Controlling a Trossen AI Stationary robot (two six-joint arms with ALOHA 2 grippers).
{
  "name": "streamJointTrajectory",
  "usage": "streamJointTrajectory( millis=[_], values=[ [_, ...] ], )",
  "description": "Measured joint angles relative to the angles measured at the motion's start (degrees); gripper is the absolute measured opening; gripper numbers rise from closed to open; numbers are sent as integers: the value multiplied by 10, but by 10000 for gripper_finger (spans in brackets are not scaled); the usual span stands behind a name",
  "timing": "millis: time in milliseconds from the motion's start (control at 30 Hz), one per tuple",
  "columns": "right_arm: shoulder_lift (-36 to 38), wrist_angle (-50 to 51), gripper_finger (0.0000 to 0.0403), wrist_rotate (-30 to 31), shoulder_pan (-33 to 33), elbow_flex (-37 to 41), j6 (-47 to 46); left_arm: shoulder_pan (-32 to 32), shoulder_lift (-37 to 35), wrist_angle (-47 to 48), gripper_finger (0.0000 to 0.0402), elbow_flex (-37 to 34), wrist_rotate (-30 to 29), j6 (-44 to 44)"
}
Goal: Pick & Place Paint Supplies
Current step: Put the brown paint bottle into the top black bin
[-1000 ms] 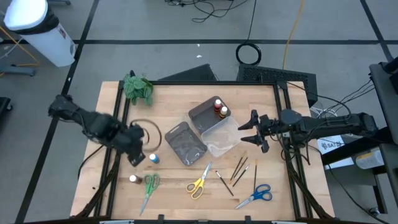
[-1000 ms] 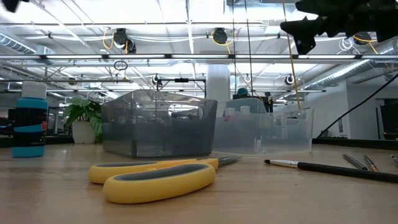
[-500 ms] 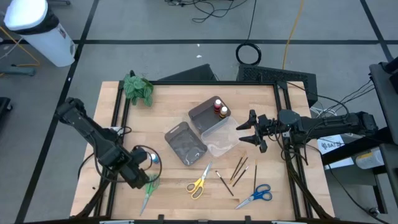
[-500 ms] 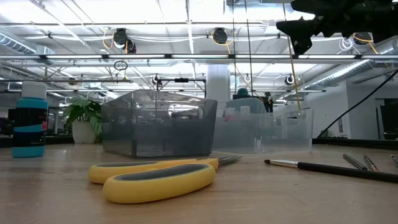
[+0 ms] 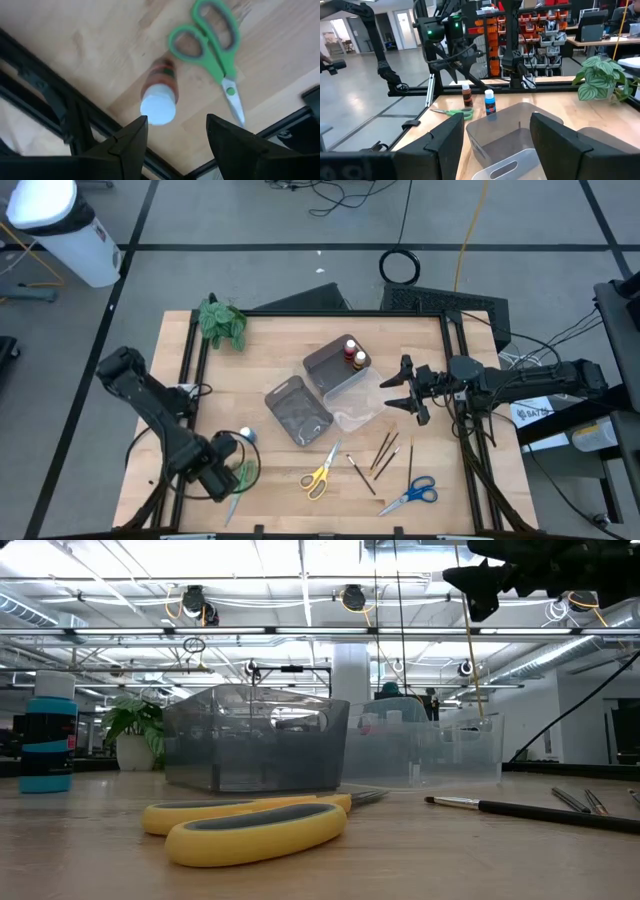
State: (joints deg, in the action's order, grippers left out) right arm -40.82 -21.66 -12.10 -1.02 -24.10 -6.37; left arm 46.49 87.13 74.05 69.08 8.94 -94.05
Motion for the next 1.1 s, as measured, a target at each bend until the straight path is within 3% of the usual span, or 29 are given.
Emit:
streamJointTrajectory(
  millis=[233,1100],
  values=[
    [0,-4,212,0,0,0,0,17,18,-2,214,0,-30,-17],
    [0,-4,212,0,0,0,0,24,56,-8,214,-1,-47,-20]
  ],
)
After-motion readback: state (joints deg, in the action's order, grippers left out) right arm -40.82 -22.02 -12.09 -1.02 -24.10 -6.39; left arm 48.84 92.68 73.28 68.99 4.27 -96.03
